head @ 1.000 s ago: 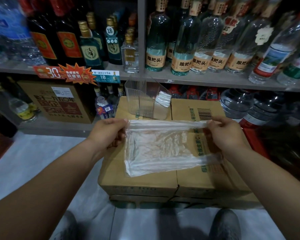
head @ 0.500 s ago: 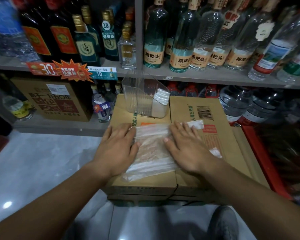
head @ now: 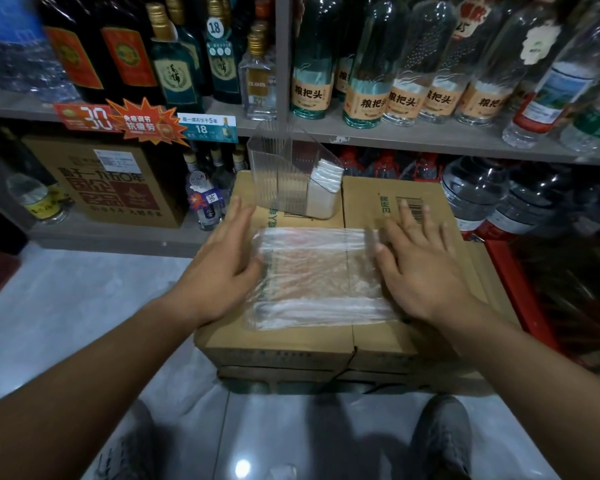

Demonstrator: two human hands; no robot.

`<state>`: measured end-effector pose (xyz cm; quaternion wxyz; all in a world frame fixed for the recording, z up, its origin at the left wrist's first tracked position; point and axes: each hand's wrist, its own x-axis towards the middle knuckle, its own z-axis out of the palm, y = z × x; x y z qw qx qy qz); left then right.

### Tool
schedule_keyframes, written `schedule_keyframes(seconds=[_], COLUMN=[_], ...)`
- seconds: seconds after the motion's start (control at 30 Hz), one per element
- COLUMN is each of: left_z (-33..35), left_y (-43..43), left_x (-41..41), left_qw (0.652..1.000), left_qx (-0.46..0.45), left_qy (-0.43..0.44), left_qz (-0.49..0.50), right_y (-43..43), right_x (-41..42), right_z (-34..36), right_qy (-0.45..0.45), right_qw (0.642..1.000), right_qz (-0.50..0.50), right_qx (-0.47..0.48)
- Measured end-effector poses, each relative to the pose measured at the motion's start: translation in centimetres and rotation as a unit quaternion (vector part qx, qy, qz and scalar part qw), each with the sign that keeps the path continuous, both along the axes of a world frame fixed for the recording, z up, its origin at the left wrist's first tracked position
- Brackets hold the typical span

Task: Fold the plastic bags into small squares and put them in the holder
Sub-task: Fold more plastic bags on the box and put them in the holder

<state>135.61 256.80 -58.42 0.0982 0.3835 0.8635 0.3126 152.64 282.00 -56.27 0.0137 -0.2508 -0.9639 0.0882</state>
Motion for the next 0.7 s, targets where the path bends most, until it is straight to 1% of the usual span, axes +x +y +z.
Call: schedule_keyframes(seconds=[0.03, 0.07, 0.13, 0.2, 0.27, 0.33, 0.53, 0.6, 0.63, 0.7], left_z=[0.2, 0.2, 0.0, -0.7, -1.4, -1.8, -2.0, -1.9, -1.8, -1.6], left_y=[-0.2, -0.3, -0.6, -1.1, -1.6, -1.8, -1.6, -1.7, -1.7, -2.0], left_x=[0.5, 1.2, 2.8, 3.6, 3.5, 3.2, 3.0, 3.0, 3.0, 2.9], left_qw=[1.0, 0.998, 0.991, 0.98, 0.969, 0.961, 0.95, 0.953, 0.958, 0.971], left_qx=[-0.003, -0.023, -0.085, -0.157, -0.209, -0.235, -0.27, -0.265, -0.254, -0.216], left_qy=[0.026, 0.058, 0.099, 0.113, 0.122, 0.132, 0.143, 0.132, 0.116, 0.067], left_qz=[0.01, 0.009, -0.019, -0.046, -0.058, -0.06, -0.063, -0.067, -0.071, -0.076], right_y=[-1.1, -2.6, -5.8, -7.8, -7.8, -6.7, -3.1, -2.6, -2.6, -2.8], right_x=[0.0, -0.1, -0.3, -0.4, -0.2, 0.3, 2.5, 3.0, 3.3, 3.5], right_z=[0.6, 1.0, 0.9, -0.2, -1.6, -2.5, -2.3, -2.1, -1.9, -1.1], right_qy=[0.01, 0.012, -0.004, -0.031, -0.068, -0.098, -0.137, -0.124, -0.096, 0.015], right_qw=[0.999, 0.998, 0.995, 0.991, 0.989, 0.988, 0.987, 0.99, 0.993, 0.997], right_qz=[0.022, 0.048, 0.103, 0.128, 0.124, 0.115, 0.077, 0.063, 0.061, 0.077], right_qx=[0.026, 0.031, 0.005, -0.024, -0.034, -0.027, -0.019, -0.005, 0.004, 0.016])
